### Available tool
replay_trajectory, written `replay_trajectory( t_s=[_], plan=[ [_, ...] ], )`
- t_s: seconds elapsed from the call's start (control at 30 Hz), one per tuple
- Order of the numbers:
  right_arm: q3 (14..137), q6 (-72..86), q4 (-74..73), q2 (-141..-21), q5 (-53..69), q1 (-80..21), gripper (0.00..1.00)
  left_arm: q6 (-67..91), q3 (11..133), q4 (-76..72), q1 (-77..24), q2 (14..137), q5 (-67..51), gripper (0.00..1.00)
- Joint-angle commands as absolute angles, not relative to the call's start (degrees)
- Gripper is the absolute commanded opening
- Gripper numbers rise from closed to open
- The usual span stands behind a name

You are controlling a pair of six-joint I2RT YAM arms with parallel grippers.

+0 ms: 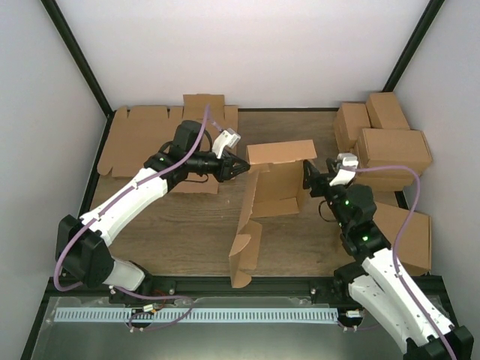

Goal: Fold the paper box

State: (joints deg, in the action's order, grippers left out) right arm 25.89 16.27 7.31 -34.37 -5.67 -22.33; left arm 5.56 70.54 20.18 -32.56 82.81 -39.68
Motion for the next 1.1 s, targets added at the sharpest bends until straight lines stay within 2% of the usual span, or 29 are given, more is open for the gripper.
replay_trajectory(
  t_s=[0.0, 0.2, 0.33, 0.5, 0.83, 1.07],
  plan=[
    [37.09, 13.56, -1.32, -37.62, -5.53, -22.68, 0.8, 3.44, 69.92, 24.02, -32.95, 83.01, -37.45, 0.18],
    [51.39, 10.27, -9.93, -46.94, -1.69, -22.68, 0.82, 3.25, 69.8, 24.16, -33.05, 82.72, -37.36, 0.18],
    [58.83, 14.42, -12.29, -52.04, 0.59, -22.68, 0.83, 3.16, 69.62, 24.1, -33.13, 82.61, -37.35, 0.18],
    [58.65, 17.67, -7.58, -53.99, 7.42, -22.74, 0.84, 3.26, 69.68, 24.06, -33.31, 82.71, -37.2, 0.18],
    [57.83, 18.12, -10.73, -54.07, 9.03, -22.69, 0.86, 3.5, 69.15, 24.31, -33.41, 82.09, -36.37, 0.19],
    [59.69, 8.2, -13.69, -55.28, 16.65, -22.69, 0.87, 3.35, 69.32, 24.52, -33.49, 81.83, -36.36, 0.19]
  ],
)
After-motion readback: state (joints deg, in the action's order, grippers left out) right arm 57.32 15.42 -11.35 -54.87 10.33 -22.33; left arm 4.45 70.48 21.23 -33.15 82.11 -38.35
